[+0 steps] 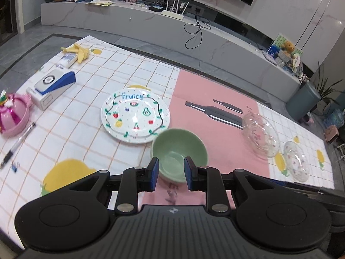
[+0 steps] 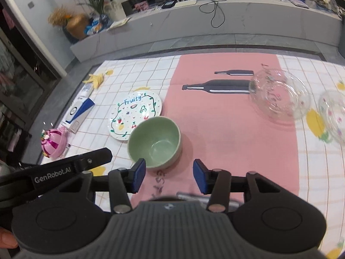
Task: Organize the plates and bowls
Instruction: 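Move both tools to the pale green bowl and close on its rim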
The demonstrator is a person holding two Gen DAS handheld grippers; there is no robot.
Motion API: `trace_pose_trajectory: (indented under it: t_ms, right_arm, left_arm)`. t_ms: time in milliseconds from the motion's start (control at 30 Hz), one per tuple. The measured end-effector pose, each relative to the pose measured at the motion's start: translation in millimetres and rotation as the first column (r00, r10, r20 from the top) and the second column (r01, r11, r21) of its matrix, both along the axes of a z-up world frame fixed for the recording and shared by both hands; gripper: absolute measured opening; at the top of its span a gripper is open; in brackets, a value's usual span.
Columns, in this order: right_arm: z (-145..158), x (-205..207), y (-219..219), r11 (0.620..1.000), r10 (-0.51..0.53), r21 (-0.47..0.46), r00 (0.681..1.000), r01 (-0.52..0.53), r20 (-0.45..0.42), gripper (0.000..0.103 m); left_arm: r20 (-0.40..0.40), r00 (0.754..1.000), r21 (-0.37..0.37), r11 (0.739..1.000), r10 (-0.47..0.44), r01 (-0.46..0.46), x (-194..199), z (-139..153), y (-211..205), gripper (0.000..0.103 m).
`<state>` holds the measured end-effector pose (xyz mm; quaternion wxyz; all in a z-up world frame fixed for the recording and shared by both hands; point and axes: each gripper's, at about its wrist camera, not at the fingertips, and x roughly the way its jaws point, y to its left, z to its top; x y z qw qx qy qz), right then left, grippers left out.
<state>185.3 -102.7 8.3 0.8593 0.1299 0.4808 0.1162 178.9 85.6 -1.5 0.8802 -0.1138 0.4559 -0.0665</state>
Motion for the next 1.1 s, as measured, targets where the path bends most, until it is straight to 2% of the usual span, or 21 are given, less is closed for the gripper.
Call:
trace_pose_trajectory:
  t_ms: [267,467,700,867,967,1100]
  right_arm:
    - [-18.7,54.4,6.2,1.0,0.03,-0.007,0.998,-0.03,-0.049,0.048]
    - [-46.2,76.9,2.8,1.0,0.018,0.003,0.993,-0.018,-0.119,0.048]
    - [-68.9,89.3,-2.4,0.999,0.015,0.036,0.982,-0.009,-0.186,0.048]
    - [-73.7,91.1,-2.1,0.999,0.018,0.038,0.981,-0.011,-0.193,0.039]
    - [-74.2,89.7,0.3,0.999,0.036,0.047,0.98,-0.027,-0.197,0.032]
    - [-77.2,88.2,5.1,0.998,0.052,0.054,0.977,-0.041,-0.205,0.024]
  left_arm:
    - [-0.018,1.0,0.026,1.0,-0.014,0.015,40.2,-21.6,0.2,0.033]
    - [-0.069,0.998,-0.04,0.999,-0.004,0.001,54.2,-53.2,6.0,0.033]
    - [-0.083,0.996,-0.059,0.998,0.015,-0.02,61.7,-63.1,9.6,0.034]
    - [-0.116,0.993,0.005,1.0,0.017,-0.016,62.3,-73.4,8.0,0.034]
    - [-0.129,0.992,0.004,1.0,0.008,-0.008,61.4,-78.3,8.4,0.033]
    - [-0.135,0.991,0.006,1.0,0.0,0.0,60.7,-80.7,5.3,0.023]
